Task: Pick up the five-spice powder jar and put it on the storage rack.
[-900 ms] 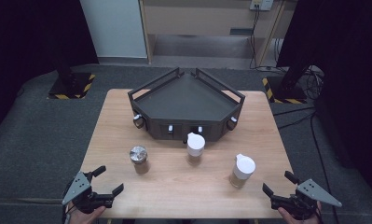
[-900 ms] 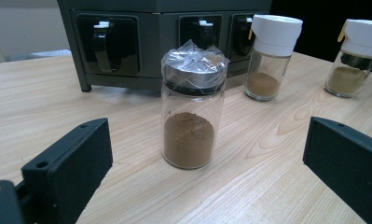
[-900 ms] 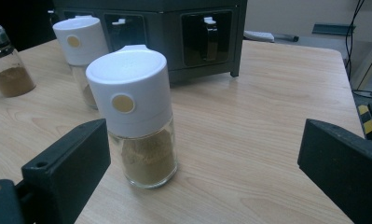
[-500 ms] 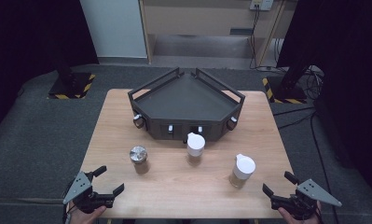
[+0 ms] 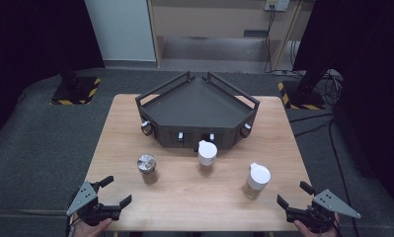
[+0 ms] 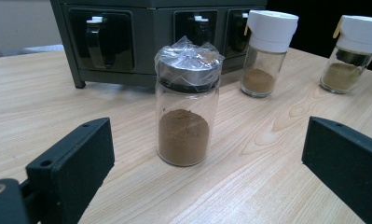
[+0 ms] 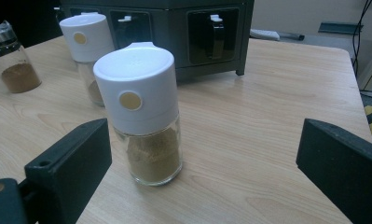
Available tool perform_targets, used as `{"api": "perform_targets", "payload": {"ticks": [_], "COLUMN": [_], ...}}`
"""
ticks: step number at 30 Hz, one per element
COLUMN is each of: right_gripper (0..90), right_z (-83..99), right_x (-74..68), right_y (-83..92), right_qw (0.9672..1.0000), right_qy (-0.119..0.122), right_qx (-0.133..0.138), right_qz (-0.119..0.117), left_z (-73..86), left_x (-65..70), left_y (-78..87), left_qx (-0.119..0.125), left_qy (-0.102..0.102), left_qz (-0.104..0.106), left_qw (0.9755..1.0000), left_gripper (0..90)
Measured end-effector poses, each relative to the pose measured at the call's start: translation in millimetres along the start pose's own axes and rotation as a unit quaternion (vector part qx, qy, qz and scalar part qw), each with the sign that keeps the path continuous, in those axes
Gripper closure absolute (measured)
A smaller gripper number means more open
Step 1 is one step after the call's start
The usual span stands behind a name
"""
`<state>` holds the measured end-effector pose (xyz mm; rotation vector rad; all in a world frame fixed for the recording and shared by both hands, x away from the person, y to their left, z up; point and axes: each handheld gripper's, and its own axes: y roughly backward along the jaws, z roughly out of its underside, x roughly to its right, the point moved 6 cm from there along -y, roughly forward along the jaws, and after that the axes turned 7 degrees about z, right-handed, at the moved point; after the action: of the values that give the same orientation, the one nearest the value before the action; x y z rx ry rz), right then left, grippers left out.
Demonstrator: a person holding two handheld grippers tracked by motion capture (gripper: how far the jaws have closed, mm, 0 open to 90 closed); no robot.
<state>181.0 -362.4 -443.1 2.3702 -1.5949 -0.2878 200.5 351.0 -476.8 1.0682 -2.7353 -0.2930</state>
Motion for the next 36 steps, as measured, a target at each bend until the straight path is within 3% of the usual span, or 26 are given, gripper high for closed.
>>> {"api": "perform_targets", "payload": {"ticks": [4,10,20,36], "right_gripper": [3.4,3.4,3.5,3.6], "right_z": [0.0,-0.6,-0.3,0.0], "right_x": [0.5,-0.9,-0.1,0.8], "right_y": [0.3,-0.6,-0.6,-0.4], "right_qw": [1.0000,1.0000,1.0000,1.0000], "right_qy": [-0.003,0.001,0.000,-0.004], "right_qx": [0.000,-0.004,-0.002,-0.002], "right_qz": [-0.001,-0.001,-0.001,-0.002], "left_z": [-6.9,-17.2,-45.4,-66.6], "left_x": [3.5,3.6,-4.5,-21.4], "left_y": [-0.7,-1.7,-1.7,-31.4], "left_qx": [-0.011,-0.020,-0.022,-0.051], "left_qy": [-0.010,-0.009,-0.005,-0.009], "left_qz": [0.001,0.007,0.023,0.037], "left_qw": [0.9999,0.9997,0.9995,0.9980], "left_gripper": [1.0,1.1,0.8,0.9]}}
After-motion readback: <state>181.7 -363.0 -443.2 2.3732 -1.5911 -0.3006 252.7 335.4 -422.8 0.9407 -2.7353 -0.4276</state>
